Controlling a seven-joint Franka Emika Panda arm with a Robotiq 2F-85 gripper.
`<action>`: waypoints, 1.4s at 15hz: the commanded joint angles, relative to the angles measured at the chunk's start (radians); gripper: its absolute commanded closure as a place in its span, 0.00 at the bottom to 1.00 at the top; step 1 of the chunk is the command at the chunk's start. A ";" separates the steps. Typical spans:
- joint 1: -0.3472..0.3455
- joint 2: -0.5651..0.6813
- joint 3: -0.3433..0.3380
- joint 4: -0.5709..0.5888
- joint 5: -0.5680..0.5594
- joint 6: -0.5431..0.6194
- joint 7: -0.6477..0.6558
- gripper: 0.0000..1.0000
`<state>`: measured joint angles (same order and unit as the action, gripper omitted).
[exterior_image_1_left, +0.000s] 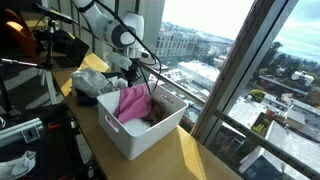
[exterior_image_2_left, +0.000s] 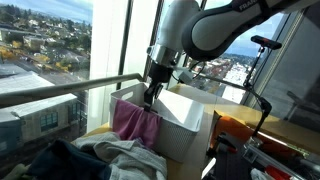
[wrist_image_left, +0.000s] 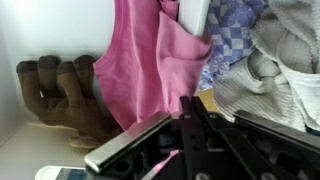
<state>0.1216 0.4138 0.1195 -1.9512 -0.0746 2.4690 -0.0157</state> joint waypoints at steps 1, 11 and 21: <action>0.017 -0.016 -0.019 -0.004 -0.021 -0.009 0.014 1.00; 0.032 -0.137 0.007 -0.013 0.003 -0.033 0.024 1.00; 0.173 -0.360 0.124 0.170 -0.057 -0.210 0.143 1.00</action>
<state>0.2515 0.0745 0.2008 -1.8589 -0.0840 2.3513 0.0602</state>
